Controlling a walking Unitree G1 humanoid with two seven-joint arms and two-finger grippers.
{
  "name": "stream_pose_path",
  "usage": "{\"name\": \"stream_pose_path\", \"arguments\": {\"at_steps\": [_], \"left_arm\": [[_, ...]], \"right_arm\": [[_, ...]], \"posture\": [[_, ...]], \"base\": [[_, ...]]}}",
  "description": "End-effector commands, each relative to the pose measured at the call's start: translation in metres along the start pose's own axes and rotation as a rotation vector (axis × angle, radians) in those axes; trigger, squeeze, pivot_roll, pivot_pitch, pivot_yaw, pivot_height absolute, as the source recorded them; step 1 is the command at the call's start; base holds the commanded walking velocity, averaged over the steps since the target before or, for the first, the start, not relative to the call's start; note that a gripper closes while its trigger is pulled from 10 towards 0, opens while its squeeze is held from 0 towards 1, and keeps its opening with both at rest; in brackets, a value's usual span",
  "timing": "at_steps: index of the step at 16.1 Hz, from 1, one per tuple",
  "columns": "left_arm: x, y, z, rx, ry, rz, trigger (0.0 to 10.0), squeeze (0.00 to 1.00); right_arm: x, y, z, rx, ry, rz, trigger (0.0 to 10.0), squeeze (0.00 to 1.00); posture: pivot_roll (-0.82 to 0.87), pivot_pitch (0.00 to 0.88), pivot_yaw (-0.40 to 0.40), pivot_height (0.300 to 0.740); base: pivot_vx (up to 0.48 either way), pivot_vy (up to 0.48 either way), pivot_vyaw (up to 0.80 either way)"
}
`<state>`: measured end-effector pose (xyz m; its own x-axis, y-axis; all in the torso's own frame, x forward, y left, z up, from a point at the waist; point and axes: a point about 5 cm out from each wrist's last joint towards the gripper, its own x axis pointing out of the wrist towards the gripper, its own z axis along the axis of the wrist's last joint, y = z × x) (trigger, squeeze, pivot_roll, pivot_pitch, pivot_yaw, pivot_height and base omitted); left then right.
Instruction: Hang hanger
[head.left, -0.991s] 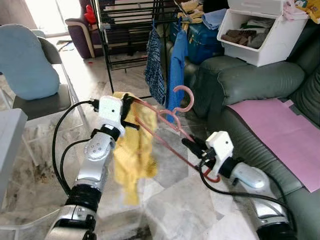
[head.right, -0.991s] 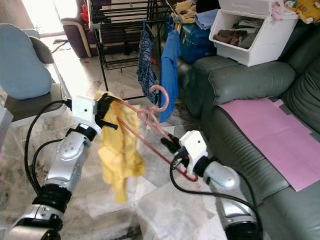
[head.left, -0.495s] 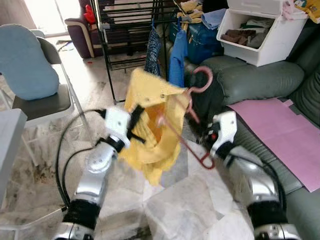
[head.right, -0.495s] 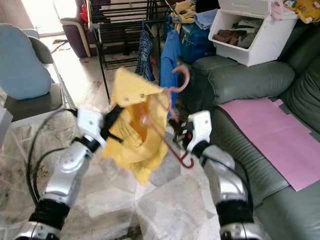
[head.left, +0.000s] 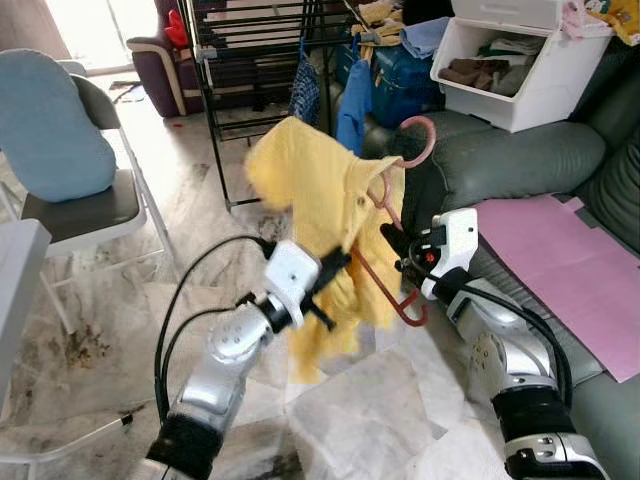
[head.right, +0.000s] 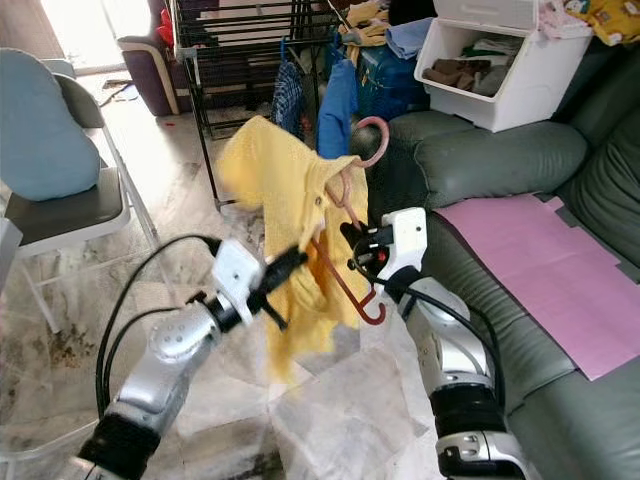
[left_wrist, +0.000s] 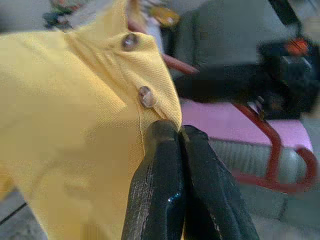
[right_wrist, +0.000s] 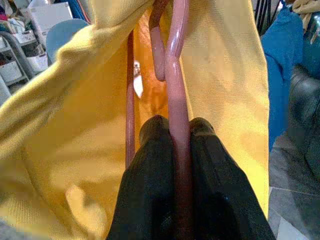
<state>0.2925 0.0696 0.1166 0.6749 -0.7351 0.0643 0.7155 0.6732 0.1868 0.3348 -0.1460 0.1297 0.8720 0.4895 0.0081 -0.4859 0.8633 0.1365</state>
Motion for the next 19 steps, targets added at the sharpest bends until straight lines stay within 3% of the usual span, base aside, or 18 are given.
{"name": "stream_pose_path", "arguments": {"at_steps": [1,8,10,11,12,17,19], "left_arm": [[-0.001,-0.004,-0.001,0.031,0.019,-0.039,0.0,0.00],[-0.019,-0.012,-0.032,0.056,0.156,-0.115,0.0,0.00],[-0.022,-0.014,-0.037,0.102,0.183,-0.130,0.0,0.00],[-0.021,-0.013,-0.037,0.098,0.194,-0.117,10.0,0.00],[-0.021,-0.010,-0.037,0.088,0.194,-0.098,10.0,1.00],[-0.027,-0.007,-0.027,0.126,0.160,-0.156,10.0,1.00],[-0.035,-0.002,-0.024,0.177,0.167,-0.191,10.0,1.00]], "right_arm": [[0.001,0.000,0.017,-0.037,-0.067,0.011,10.0,0.00],[0.001,-0.004,0.039,-0.118,-0.178,0.000,10.0,0.00],[0.000,-0.001,0.039,-0.147,-0.179,0.034,10.0,0.00],[-0.002,0.000,0.038,-0.165,-0.174,0.052,10.0,0.00],[-0.004,0.001,0.035,-0.189,-0.167,0.068,10.0,0.00],[-0.015,0.005,0.022,-0.316,-0.134,0.170,10.0,0.00],[-0.021,0.004,0.014,-0.392,-0.107,0.203,10.0,0.00]], "posture": [[-0.13,0.000,-0.018,0.740],[-0.12,0.000,-0.024,0.740],[-0.12,0.000,-0.025,0.740],[-0.12,0.000,-0.028,0.740],[-0.12,0.000,-0.030,0.740],[-0.11,0.000,-0.032,0.740],[-0.11,0.000,-0.032,0.740]], "base": [[0.000,0.000,0.00],[0.000,0.000,0.00],[0.000,0.000,0.00],[0.000,0.000,0.00],[0.000,0.000,0.00],[0.000,0.000,0.00],[0.000,0.000,0.00]]}}
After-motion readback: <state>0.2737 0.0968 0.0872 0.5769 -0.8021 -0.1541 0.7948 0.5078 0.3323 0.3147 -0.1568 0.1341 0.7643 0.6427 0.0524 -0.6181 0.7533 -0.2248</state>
